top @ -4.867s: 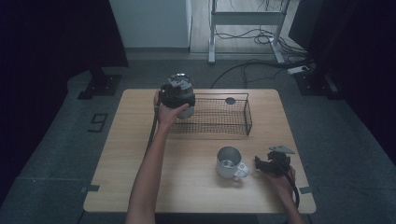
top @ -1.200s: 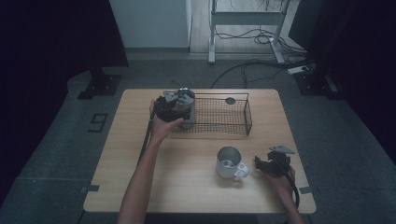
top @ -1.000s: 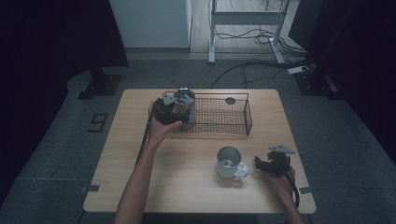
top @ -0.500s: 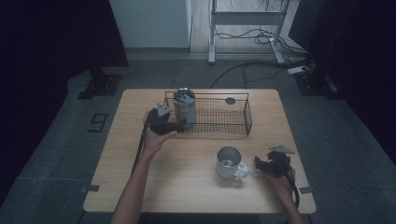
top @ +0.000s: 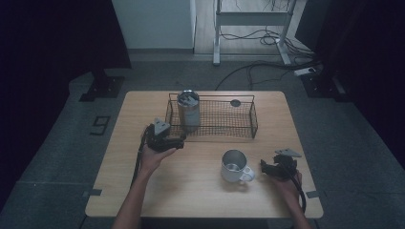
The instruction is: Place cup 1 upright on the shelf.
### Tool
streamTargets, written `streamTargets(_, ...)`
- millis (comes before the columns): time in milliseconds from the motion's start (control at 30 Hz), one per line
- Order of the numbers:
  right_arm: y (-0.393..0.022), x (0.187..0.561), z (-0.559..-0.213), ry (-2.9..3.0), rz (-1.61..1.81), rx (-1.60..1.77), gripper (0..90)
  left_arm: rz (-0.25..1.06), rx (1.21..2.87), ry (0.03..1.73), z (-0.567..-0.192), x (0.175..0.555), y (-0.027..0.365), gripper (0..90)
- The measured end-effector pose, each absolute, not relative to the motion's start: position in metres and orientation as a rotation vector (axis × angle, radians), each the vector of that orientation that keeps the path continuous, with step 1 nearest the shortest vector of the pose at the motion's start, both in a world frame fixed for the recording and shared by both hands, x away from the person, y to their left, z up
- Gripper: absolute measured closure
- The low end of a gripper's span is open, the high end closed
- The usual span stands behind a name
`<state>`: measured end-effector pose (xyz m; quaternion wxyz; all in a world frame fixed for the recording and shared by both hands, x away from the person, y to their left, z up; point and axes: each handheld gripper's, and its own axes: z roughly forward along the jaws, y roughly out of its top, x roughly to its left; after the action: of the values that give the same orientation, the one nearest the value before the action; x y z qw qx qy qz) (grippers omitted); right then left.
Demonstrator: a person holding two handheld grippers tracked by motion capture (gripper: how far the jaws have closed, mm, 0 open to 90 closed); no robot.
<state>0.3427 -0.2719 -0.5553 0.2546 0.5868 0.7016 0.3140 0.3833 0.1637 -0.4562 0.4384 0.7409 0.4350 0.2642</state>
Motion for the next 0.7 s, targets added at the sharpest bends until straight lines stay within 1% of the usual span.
streamTargets(333, -0.272, 0.343, -0.555, 1.905, 0.852, 1.595, 13.2, 0.629, 1.844, 1.132, -0.48, 0.354, 0.192, 7.0)
streamTargets(600, -0.272, 0.343, -0.555, 1.903, 0.851, 1.596, 13.2, 0.606, 1.847, 1.159, -0.493, 0.343, 0.207, 7.0)
streamTargets(700, -0.272, 0.343, -0.555, 1.904, 0.854, 1.597, 13.2, 0.575, 1.838, 1.168, -0.497, 0.342, 0.212, 7.9)
